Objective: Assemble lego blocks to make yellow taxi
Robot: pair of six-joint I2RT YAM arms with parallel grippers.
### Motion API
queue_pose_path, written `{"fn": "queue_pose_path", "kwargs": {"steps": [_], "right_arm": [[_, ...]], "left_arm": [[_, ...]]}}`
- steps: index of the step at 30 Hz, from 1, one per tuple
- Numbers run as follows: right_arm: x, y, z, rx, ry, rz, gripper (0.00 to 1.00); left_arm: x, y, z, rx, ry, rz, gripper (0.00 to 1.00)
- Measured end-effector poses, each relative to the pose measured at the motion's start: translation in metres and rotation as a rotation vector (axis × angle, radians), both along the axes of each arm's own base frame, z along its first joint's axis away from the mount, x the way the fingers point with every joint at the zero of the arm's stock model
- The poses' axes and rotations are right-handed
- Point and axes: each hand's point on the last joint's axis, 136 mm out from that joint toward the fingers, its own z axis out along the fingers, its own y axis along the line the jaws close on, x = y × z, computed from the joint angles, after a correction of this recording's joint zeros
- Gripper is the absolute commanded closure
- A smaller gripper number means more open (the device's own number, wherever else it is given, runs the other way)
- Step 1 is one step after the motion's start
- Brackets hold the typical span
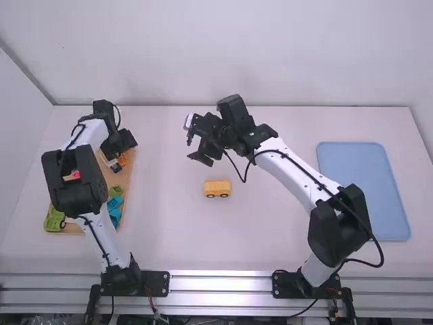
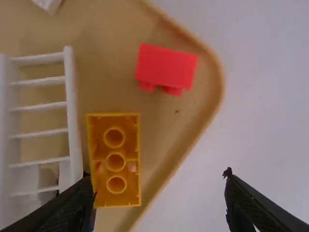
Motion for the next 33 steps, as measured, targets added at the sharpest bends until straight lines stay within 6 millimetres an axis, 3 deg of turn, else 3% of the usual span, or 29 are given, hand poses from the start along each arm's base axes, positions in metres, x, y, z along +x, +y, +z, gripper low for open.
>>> {"fn": "queue_pose_path", "kwargs": {"steps": [10,16,21,25,33], "right_arm": [[0.0,0.0,0.0,0.0,-0.001,0.001,0.01],[0.0,0.0,0.0,0.0,0.0,0.0,0.01],[0.0,0.0,0.0,0.0,-0.001,0.001,0.01],[0.0,0.0,0.0,0.0,0.0,-0.001,0.01],[0.0,0.0,0.0,-0.001,-0.002,0.0,0.01]], "left_arm": [[-0.029,0.016,-0.009,0.059,0.108,0.108,0.31],[-0.029,0.017,-0.014,0.067,0.103,0.097,0.44],[-0.035,0.015,-0.026,0.069,0.11,0.089,0.44],[-0.028,0.017,-0.03,0.08,0.072,0.087,0.46],[-0.024,0.013,-0.036,0.067,0.048,0.039,0.58]]}}
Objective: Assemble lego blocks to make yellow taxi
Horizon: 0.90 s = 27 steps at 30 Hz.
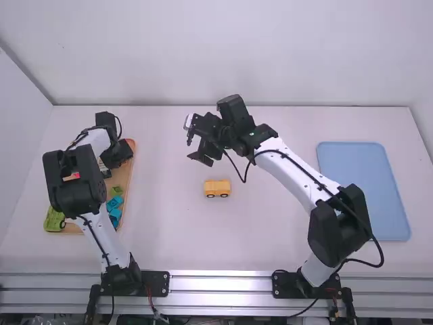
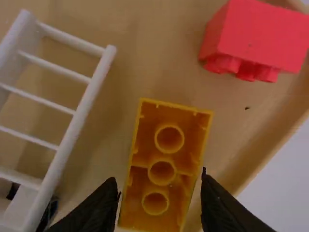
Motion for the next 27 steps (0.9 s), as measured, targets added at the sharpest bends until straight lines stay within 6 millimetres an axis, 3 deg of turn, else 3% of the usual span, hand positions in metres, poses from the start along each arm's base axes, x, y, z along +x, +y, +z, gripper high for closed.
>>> {"fn": "queue_pose_path", "kwargs": {"steps": [17,24,27], "right_arm": [[0.0033,-0.0023,-0.0014,-0.014,-0.009,-0.018,0.01],[0.0033,-0.0023,-0.0014,-0.013,-0.007,-0.02,0.01],[0.0033,-0.0023,-0.0013,-0.014,-0.009,-0.018,0.01]], "left_arm": [[0.0006,0.0002,-0.005,0.019,-0.004,-0.062,0.56],[0.0018,0.0011,-0.0046,0.024,-0.008,-0.072,0.74],[0.0042,0.003,-0.0037,0.029,-0.019,-0.072,0.74]]}}
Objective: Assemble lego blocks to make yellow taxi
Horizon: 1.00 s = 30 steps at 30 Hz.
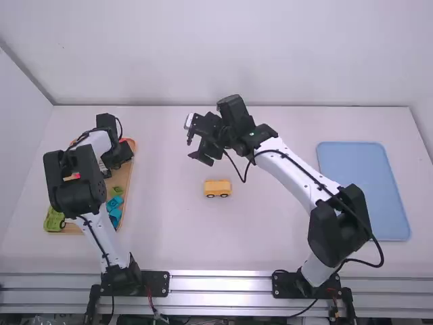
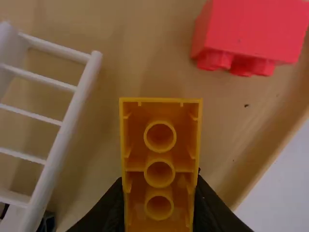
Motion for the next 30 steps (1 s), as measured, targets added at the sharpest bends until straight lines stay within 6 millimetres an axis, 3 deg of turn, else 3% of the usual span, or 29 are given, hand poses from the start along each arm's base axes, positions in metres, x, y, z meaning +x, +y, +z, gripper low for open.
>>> {"fn": "queue_pose_path", "kwargs": {"steps": [2,5,8,10,13,14,16,17,19,21,23,27,30], "right_arm": [[0.0,0.0,0.0,0.0,0.002,-0.002,0.01],[0.001,-0.001,0.0,0.0,0.0,-0.002,0.01],[0.006,-0.007,0.0,0.004,0.003,-0.016,0.01],[0.012,-0.014,0.002,0.02,0.018,-0.031,0.01],[0.017,-0.024,0.005,0.058,0.048,-0.033,0.01],[0.019,-0.029,0.007,0.082,0.065,-0.026,0.01],[0.021,-0.033,0.009,0.116,0.081,-0.008,0.01],[0.023,-0.036,0.009,0.146,0.096,0.009,0.01],[0.024,-0.039,0.009,0.197,0.128,0.045,0.01],[0.025,-0.04,0.008,0.235,0.153,0.074,0.01],[0.02,-0.04,0.009,0.302,0.196,0.14,0.01],[-0.005,-0.043,0.017,0.416,0.276,0.298,0.01],[-0.021,-0.045,0.027,0.479,0.301,0.385,0.03]], "left_arm": [[0.001,0.0,0.0,0.002,-0.004,0.0,0.73],[-0.001,0.0,0.001,-0.002,0.004,0.001,0.78],[-0.007,-0.001,0.014,0.003,-0.013,0.002,0.81],[-0.009,-0.004,0.041,0.023,-0.087,-0.018,0.8],[-0.001,-0.016,0.102,0.074,-0.309,-0.103,0.8],[0.001,-0.027,0.132,0.097,-0.425,-0.166,0.8],[0.003,-0.054,0.171,0.124,-0.594,-0.3,0.75],[-0.001,-0.08,0.194,0.132,-0.702,-0.417,0.75],[-0.016,-0.126,0.218,0.124,-0.846,-0.625,0.81],[-0.034,-0.164,0.224,0.092,-0.939,-0.801,0.83],[-0.06,-0.203,0.218,0.036,-1.016,-1.004,0.88],[-0.096,-0.249,0.207,-0.07,-1.148,-1.294,0.93],[-0.106,-0.265,0.215,-0.102,-1.244,-1.413,0.95]]}}
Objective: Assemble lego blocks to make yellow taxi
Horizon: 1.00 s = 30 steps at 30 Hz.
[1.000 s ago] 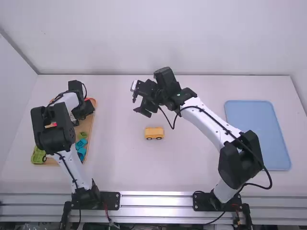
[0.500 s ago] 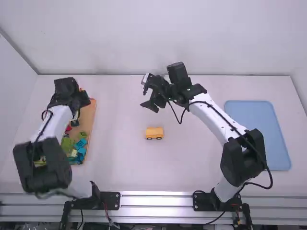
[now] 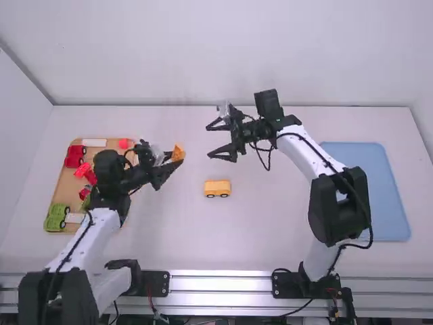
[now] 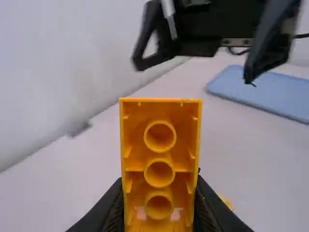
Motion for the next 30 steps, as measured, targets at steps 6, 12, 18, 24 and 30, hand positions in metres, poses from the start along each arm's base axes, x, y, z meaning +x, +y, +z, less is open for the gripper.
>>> {"fn": "queue_pose_path", "kwargs": {"steps": [6,12,18,24,30], "right_arm": [[-0.02,0.001,0.011,0.088,-0.015,0.094,0.13],[-0.031,0.008,0.017,0.133,-0.047,0.148,0.24],[-0.031,0.007,0.018,0.146,-0.07,0.152,0.34],[-0.031,0.008,0.017,0.141,-0.091,0.152,0.37],[-0.033,0.016,0.014,0.128,-0.121,0.16,0.48]], "left_arm": [[-0.002,-0.027,0.012,-0.055,-0.114,-0.18,0.95],[0.001,-0.051,0.011,-0.132,-0.148,-0.291,0.96],[0.012,-0.057,0.006,-0.209,-0.056,-0.313,0.95],[0.015,-0.061,0.009,-0.239,-0.012,-0.328,0.95],[0.009,-0.069,0.014,-0.242,-0.032,-0.357,0.96]]}}
